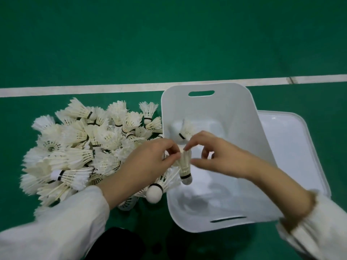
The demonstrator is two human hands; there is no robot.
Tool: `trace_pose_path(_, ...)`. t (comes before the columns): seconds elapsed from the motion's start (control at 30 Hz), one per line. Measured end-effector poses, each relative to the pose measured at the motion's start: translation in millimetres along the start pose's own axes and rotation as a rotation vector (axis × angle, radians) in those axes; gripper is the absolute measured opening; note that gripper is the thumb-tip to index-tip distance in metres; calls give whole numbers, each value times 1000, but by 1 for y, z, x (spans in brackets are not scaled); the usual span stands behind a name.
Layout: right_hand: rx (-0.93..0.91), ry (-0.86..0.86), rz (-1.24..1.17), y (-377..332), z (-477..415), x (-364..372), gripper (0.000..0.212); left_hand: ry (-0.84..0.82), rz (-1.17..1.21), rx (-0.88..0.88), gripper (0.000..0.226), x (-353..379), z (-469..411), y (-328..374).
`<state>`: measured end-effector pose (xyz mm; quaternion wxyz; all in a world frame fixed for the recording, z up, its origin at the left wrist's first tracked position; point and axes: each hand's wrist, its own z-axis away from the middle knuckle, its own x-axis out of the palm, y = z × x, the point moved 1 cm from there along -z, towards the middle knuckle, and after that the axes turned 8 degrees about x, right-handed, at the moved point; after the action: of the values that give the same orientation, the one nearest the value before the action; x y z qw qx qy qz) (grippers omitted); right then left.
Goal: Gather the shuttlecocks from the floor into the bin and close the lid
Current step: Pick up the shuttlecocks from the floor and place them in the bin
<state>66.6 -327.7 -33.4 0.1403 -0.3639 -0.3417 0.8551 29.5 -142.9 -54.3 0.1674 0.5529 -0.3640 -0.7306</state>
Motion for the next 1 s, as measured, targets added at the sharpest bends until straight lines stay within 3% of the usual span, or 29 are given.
trace_pose_path(0.13,-2,96,17,3,-7,17,15,14,2,45,8,-2,0,6)
trace_pose_path(0.23,16,189,-28,7,-18,13,19,93,12,62,23,-13,4,13)
trace_pose_path(0.3,86,299,-78,14,-25,3,12,188,12,49,35,-27,9,14)
trace_pose_path(0.4,208,408,-143,23,-42,-10,8,300,11,27,33,-50,15,9)
trace_pose_path(0.57,276,388,-18,24,-93,-5,16,259,-31,34,10,-60,26,-6)
trace_pose_path(0.87,299,280,143,35,-135,28,26,189,-107,68,33,-44,34,-35)
trace_pose_path(1.0,259,370,125,25,-121,18,37,216,-107,95,30,-45,31,-34)
